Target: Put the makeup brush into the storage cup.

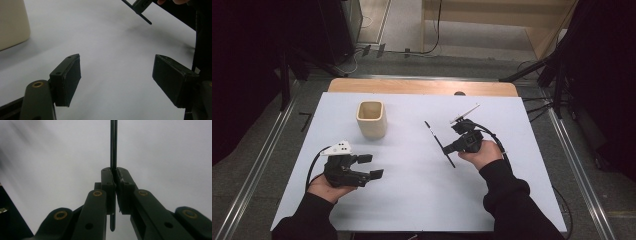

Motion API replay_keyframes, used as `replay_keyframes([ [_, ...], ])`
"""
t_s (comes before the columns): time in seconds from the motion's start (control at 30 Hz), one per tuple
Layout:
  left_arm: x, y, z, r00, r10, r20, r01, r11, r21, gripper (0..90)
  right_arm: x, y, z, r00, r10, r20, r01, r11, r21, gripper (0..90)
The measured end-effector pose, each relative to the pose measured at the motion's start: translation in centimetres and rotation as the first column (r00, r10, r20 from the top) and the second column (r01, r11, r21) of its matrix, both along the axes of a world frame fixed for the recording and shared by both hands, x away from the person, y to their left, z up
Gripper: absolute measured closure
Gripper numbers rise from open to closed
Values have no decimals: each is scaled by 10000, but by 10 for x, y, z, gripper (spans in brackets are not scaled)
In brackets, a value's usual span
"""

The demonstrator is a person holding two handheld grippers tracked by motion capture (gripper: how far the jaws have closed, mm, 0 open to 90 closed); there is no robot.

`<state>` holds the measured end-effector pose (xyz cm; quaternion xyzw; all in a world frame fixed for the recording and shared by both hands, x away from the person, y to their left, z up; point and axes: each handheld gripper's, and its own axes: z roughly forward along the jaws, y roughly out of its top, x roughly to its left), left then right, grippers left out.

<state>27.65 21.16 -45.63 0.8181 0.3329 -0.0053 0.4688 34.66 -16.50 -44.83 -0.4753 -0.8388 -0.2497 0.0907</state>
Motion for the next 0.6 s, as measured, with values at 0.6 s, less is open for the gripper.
replay_keyframes([
  [0.6, 8, -22, 0, 9988, -450, -193, 449, 9990, -41, 255, -40, -9, -5, 9979, 158, 630, -240, 9910, 1319, 872],
])
